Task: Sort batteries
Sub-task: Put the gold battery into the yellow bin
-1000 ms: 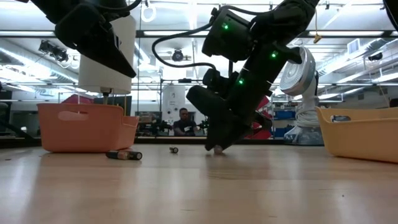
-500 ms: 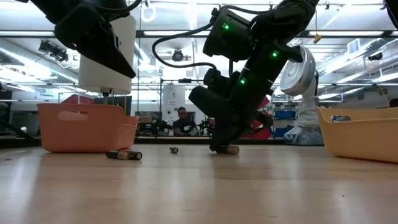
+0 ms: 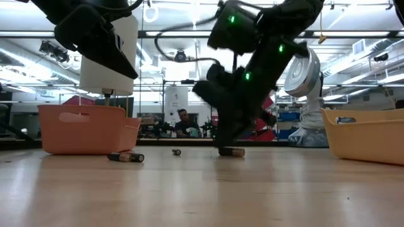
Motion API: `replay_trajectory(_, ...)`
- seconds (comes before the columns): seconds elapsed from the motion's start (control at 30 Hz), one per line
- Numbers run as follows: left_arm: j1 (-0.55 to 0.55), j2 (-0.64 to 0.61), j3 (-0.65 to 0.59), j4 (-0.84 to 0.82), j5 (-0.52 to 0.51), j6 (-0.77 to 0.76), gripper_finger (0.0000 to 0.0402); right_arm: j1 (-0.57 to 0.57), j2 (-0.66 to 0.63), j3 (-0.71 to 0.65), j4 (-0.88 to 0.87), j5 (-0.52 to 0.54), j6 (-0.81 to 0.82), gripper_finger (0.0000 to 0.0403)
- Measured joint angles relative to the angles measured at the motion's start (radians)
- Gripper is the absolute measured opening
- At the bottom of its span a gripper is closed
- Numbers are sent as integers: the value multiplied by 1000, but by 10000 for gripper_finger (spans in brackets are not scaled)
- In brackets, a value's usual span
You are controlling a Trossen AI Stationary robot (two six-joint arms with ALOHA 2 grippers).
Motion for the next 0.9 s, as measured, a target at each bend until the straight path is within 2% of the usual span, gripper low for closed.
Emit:
replay_trajectory(0.13,0,0,0,0,0,1,76,0,-34,-1,-1,6,-24,2)
replay_trajectory(0.27,0,0,0,0,0,1,76,0,-62,-1,5,27,-53,2)
replay_trajectory(0.33,0,0,0,0,0,1,76,2,-64,0,7,24,-122,4)
replay_trajectory(0.47,0,0,0,0,0,1,76,14,-74,1,14,-67,-257,9)
replay_trajectory(0.53,0,0,0,-1,0,1,76,29,-75,1,12,-119,-329,21)
replay_trajectory(0.6,0,0,0,-1,0,1,76,53,-66,1,2,-127,-372,38)
replay_trajectory(0.7,0,0,0,-1,0,1,76,89,-63,1,-7,-67,-387,73)
replay_trajectory(0.9,0,0,0,-1,0,1,76,152,-64,2,-3,154,-454,141)
